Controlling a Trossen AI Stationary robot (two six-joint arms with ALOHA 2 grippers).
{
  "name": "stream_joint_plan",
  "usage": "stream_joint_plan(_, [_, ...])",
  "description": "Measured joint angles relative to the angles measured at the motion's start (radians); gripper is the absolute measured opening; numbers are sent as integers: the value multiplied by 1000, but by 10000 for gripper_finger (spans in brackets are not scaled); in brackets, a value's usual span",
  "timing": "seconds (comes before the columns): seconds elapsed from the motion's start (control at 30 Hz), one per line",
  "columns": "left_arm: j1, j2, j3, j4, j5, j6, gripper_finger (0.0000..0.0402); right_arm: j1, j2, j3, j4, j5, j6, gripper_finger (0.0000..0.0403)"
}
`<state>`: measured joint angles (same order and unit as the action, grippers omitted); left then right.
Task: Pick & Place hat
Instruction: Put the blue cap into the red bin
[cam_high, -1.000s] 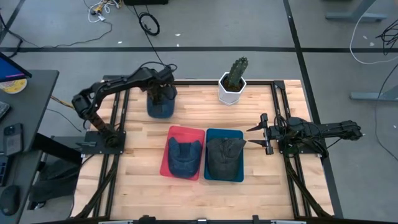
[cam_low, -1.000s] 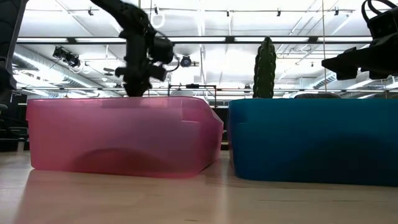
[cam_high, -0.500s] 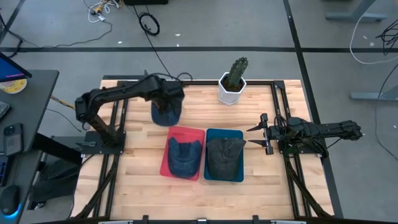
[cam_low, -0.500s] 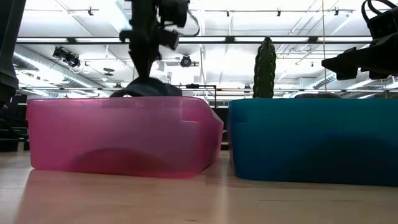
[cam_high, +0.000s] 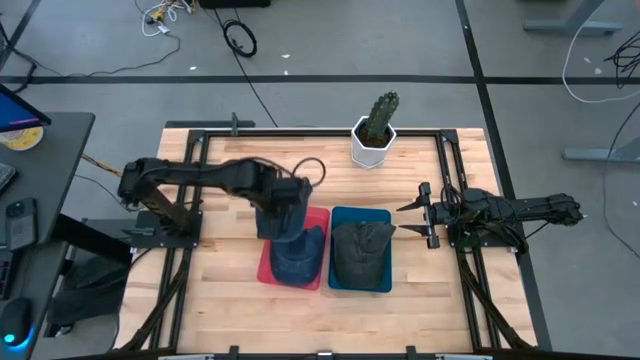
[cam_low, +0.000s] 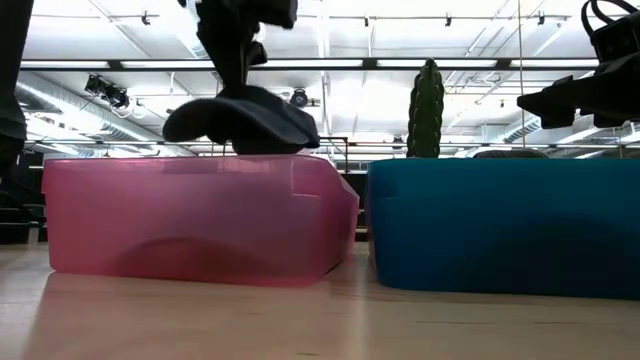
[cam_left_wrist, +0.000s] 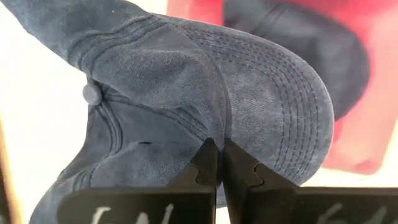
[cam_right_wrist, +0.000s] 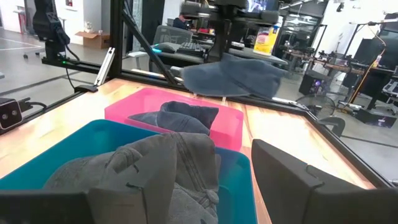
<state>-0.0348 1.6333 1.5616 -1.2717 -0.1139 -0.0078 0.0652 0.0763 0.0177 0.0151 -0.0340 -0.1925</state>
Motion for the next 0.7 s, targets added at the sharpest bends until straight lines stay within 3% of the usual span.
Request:
stream_joint_plan(0.4, [-184,2,0,201,13,-190,6,0,0,0,0,0,0,212])
stream_joint_plan(0.7, [-239,8,0,241,6,-247,6,0,0,0,0,0,0,212])
